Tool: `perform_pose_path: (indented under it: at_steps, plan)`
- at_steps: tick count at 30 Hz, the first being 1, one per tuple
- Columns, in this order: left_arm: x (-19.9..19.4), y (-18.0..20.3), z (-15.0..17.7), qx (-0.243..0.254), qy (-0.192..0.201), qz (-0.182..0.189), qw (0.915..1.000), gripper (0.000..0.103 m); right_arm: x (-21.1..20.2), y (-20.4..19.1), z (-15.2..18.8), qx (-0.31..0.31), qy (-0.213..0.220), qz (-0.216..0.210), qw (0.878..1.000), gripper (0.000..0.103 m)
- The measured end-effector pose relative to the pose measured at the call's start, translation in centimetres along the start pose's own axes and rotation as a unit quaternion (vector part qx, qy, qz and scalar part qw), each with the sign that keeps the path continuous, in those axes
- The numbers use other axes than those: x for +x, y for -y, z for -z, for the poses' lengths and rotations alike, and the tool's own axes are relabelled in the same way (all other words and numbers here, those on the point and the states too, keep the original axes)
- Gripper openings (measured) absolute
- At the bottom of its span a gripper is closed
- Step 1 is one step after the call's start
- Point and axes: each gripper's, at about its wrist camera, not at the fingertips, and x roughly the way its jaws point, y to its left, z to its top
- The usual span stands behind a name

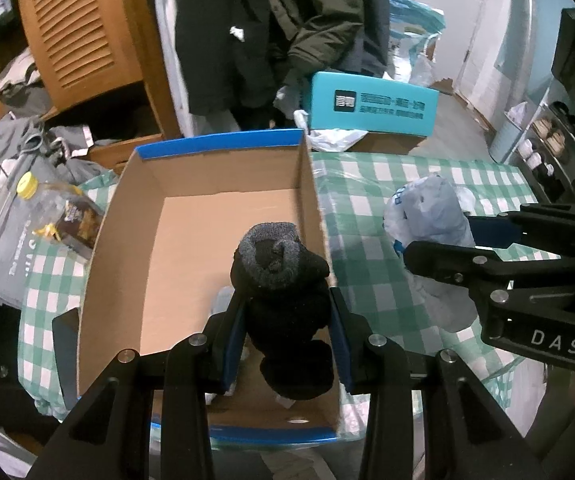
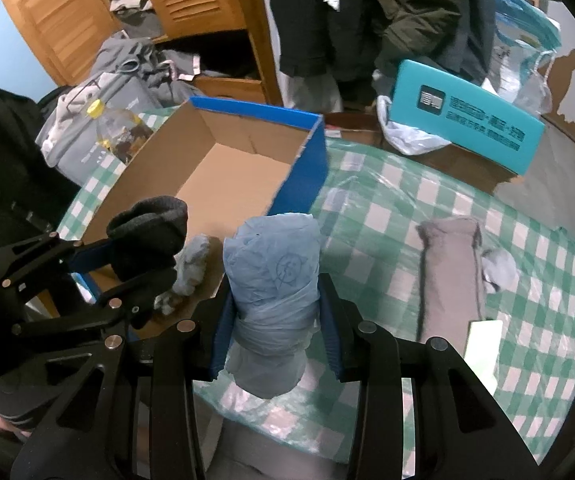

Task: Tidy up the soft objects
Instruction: 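Carry the black sock with the left tool while the right tool carries the light-blue sock to the box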

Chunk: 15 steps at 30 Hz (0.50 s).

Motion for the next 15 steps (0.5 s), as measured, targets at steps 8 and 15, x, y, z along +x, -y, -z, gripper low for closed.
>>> perform_pose_path:
  at_steps: [8, 15]
  plan:
    - [0.8, -2.9, 0.6, -0.023, -0.011, -0.007, 0.9996, 0.039, 1.7, -2.7, -1.5, -0.019, -0.009, -0.011, 1.000, 0.037]
    - [1.5, -5.2, 1.2, -0.045, -0.021, -0.013, 0.9987, 0.039, 3.4, -4.4, -2.1, -0.030, -0.023, -0.015, 0.999, 0.037]
